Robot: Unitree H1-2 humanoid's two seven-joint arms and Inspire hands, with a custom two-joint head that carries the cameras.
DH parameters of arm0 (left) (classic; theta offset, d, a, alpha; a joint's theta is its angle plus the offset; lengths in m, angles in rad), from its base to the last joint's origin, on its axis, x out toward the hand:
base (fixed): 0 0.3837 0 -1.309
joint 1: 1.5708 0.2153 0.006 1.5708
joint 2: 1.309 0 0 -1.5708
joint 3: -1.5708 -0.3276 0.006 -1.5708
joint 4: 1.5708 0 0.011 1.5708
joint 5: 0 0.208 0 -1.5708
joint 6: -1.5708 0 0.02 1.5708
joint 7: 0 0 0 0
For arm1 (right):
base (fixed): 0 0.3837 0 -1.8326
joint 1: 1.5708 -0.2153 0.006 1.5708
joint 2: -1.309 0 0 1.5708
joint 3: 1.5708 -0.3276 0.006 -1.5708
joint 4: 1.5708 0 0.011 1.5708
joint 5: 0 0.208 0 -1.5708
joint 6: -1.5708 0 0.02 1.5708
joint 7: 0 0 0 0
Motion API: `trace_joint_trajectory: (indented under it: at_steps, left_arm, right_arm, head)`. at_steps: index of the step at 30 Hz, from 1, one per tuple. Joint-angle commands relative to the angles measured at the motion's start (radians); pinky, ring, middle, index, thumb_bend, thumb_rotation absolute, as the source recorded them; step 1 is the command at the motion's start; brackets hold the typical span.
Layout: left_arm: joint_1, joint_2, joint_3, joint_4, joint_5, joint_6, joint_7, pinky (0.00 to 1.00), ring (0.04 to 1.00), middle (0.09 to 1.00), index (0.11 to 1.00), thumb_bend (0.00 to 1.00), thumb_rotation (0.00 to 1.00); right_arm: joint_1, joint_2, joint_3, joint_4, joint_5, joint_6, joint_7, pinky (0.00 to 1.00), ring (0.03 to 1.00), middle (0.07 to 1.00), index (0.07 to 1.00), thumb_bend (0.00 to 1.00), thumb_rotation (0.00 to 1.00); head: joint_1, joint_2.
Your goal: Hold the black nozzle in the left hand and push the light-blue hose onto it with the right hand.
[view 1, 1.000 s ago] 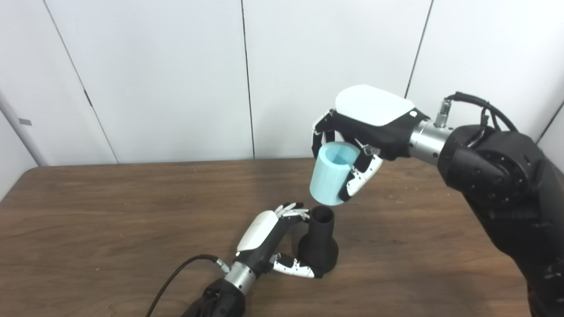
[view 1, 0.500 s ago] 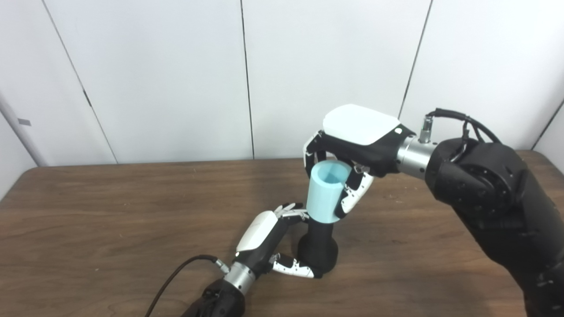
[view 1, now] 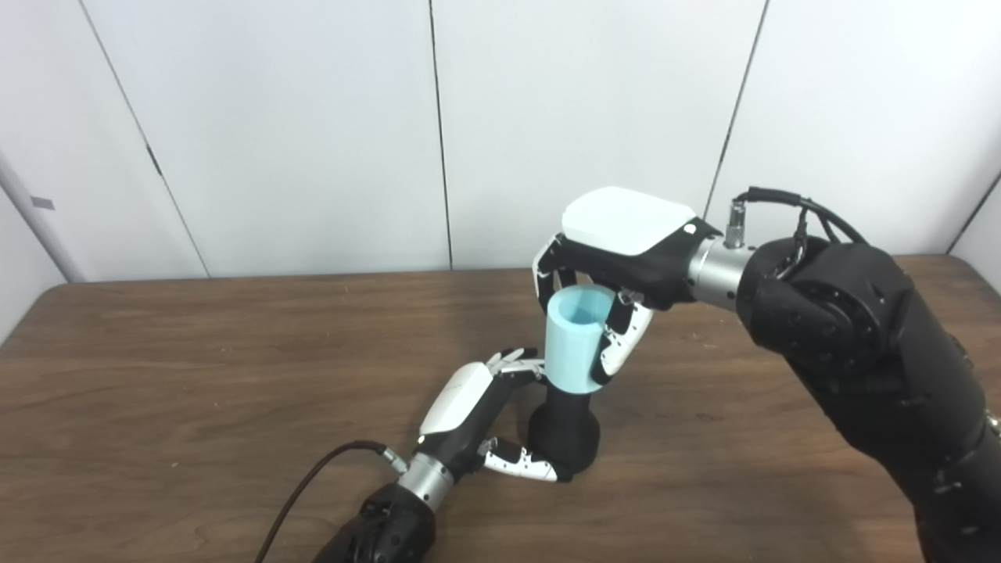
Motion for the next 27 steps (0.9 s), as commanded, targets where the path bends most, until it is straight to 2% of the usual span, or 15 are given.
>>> trace_joint_trajectory:
  at_steps: [1,5,7,10,27]
  left_arm:
    - [0.113,0.017,-0.036,0.075,0.04,0.063,-0.051,1.0,0.94,0.802,0.481,0.52,0.07]
    - [0.114,0.016,-0.035,0.074,0.039,0.063,-0.05,1.0,0.94,0.802,0.481,0.52,0.07]
    - [0.114,0.016,-0.035,0.073,0.04,0.064,-0.05,1.0,0.94,0.802,0.481,0.52,0.07]
    - [0.115,0.016,-0.035,0.07,0.04,0.066,-0.051,1.0,0.94,0.802,0.481,0.52,0.07]
    - [0.115,0.016,-0.034,0.078,0.036,0.06,-0.049,1.0,0.941,0.805,0.481,0.52,0.07]
  right_arm:
    - [-0.05,0.001,-0.009,-0.006,-0.02,0.005,0.0,0.14,0.237,0.464,0.484,0.53,0.0]
    - [-0.051,0.005,-0.012,-0.005,-0.03,0.008,0.009,0.14,0.235,0.471,0.482,0.53,0.0]
    - [-0.048,0.007,-0.015,-0.006,-0.031,0.007,0.011,0.14,0.237,0.412,0.502,0.52,0.0]
    - [-0.044,0.009,-0.016,-0.006,-0.032,0.005,0.011,0.14,0.239,0.399,0.508,0.52,0.0]
    - [-0.03,0.018,-0.016,0.0,-0.044,-0.006,-0.003,0.26,0.351,0.427,0.51,0.53,0.0]
  head:
    - [0.001,0.001]
    - [0.001,0.0]
    - [0.002,0.0]
    - [0.002,0.002]
    - [-0.001,-0.002]
